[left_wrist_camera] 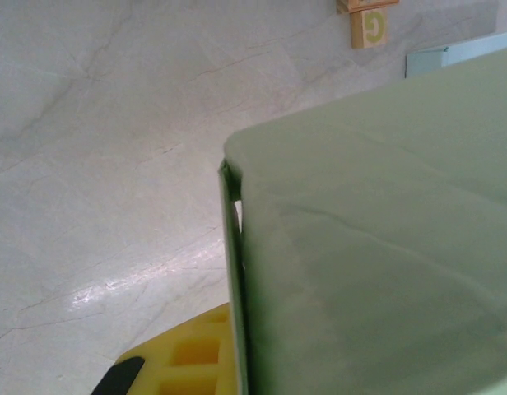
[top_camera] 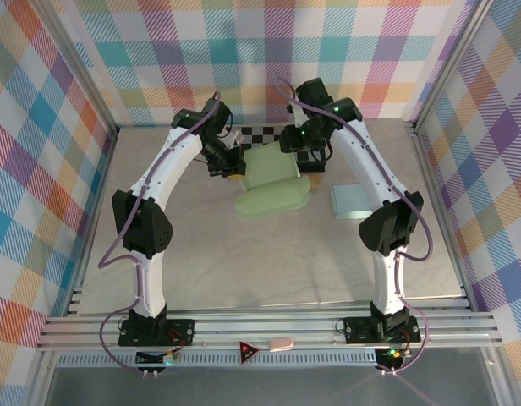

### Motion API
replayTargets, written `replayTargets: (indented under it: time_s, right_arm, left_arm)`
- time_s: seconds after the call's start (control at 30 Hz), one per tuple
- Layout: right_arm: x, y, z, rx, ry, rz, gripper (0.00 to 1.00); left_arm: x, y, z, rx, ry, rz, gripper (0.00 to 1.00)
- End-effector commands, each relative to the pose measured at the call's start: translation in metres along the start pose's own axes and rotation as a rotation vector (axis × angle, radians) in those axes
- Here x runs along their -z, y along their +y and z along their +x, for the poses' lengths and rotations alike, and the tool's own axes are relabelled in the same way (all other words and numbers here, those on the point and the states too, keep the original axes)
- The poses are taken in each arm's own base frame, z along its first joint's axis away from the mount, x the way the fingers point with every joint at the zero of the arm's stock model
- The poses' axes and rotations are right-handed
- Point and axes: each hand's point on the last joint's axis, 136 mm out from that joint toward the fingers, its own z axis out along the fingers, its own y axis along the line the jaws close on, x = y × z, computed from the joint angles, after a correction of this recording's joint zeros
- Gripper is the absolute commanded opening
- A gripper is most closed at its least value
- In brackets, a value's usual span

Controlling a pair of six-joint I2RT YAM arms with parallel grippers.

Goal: Fold the paper box

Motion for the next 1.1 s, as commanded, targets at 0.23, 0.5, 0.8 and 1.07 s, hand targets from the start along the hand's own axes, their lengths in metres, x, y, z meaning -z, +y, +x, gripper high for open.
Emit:
replayTargets:
  time_s: [0.23,0.5,0.8,1.07]
  right_arm:
    - [0.010,-0.004,0.019,0.049,0.019,0.074,0.30]
    - [0.004,-0.022,0.027,0.112,0.026,0.305,0.12]
    - [-0.002,-0.028,0.032,0.136,0.039,0.422,0.29]
    - [-0.004,-0.028,0.027,0.121,0.018,0.430,0.12]
  left_arm:
    - [0.009,-0.009,0.009,-0.023,0.024,0.008,0.00]
    - [0.011,-0.010,0.009,-0.023,0.023,0.007,0.00]
    - [0.010,-0.013,0.010,-0.029,0.019,0.008,0.00]
    - [0.010,-0.015,0.010,-0.030,0.021,0.009,0.00]
